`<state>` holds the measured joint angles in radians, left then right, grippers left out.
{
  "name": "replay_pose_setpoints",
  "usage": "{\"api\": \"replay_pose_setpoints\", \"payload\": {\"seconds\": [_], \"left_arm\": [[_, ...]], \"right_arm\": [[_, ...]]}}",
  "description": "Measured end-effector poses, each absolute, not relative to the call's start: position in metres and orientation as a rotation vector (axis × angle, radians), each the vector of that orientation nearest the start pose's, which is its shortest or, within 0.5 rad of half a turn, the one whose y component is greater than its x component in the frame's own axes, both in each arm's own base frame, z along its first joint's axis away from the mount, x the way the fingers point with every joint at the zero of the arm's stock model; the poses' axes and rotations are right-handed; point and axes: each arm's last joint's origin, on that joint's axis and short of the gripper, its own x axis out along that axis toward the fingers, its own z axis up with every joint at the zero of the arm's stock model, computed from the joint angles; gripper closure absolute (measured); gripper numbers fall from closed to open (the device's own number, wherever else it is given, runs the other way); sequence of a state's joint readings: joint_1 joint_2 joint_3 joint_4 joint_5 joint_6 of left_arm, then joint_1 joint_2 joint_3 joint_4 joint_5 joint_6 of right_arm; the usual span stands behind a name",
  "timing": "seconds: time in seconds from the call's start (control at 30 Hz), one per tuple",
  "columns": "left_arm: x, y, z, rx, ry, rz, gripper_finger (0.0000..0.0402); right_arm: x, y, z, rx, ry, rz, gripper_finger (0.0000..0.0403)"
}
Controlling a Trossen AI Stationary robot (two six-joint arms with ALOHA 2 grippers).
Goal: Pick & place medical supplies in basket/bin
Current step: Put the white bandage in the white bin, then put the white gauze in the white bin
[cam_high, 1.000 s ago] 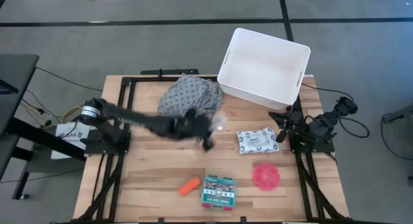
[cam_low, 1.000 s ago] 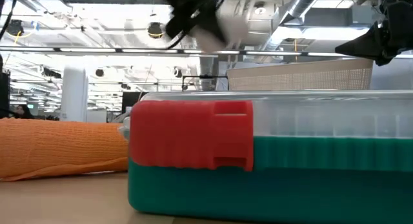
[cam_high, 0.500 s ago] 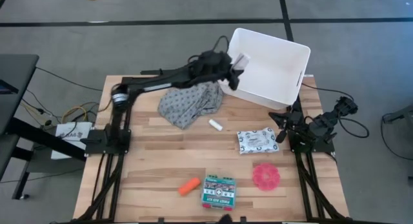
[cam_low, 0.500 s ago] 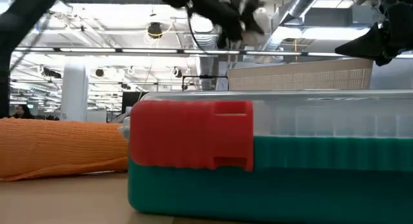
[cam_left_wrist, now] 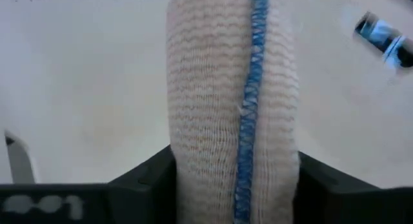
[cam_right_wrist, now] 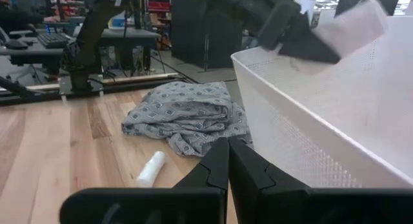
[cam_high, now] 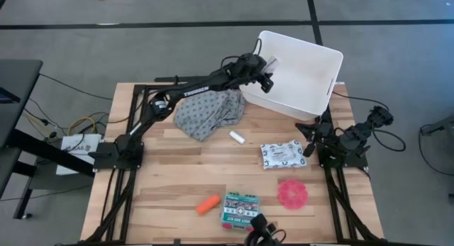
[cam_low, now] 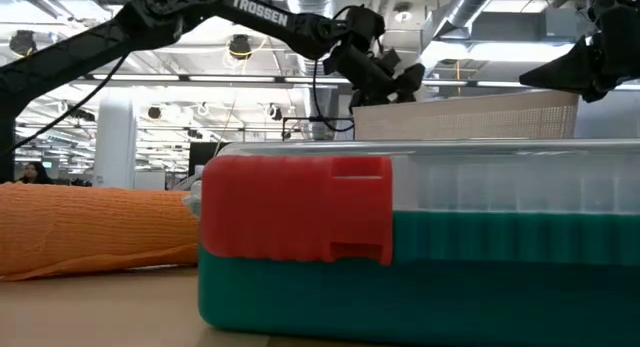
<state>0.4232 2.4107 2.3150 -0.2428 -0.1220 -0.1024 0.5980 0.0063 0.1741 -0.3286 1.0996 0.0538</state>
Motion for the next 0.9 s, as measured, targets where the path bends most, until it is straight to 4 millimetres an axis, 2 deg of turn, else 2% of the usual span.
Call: {"api": "replay_pose_setpoints", "payload": {"seconds": [0.17, 0.4, 0.6, 0.9], "left_arm": [[0.509, 0.219, 0.294, -0.080, 0.304, 0.521, 0.0181], [0.491, 0.200, 0.356, 0.015, 0.181, 0.490, 0.0175], [0.482, 0.199, 0.358, -0.007, 0.254, 0.499, 0.0175], [0.459, 0.170, 0.398, 0.040, 0.292, 0.455, 0.0185]], "right_arm": [[0.070, 0.016, 0.192, -0.070, 0.094, -0.508, 0.0403], [0.070, 0.017, 0.192, -0.070, 0.095, -0.496, 0.0403], [0.070, 0.017, 0.192, -0.070, 0.094, -0.499, 0.0403], [0.070, 0.017, 0.192, -0.070, 0.094, -0.501, 0.0403]]}}
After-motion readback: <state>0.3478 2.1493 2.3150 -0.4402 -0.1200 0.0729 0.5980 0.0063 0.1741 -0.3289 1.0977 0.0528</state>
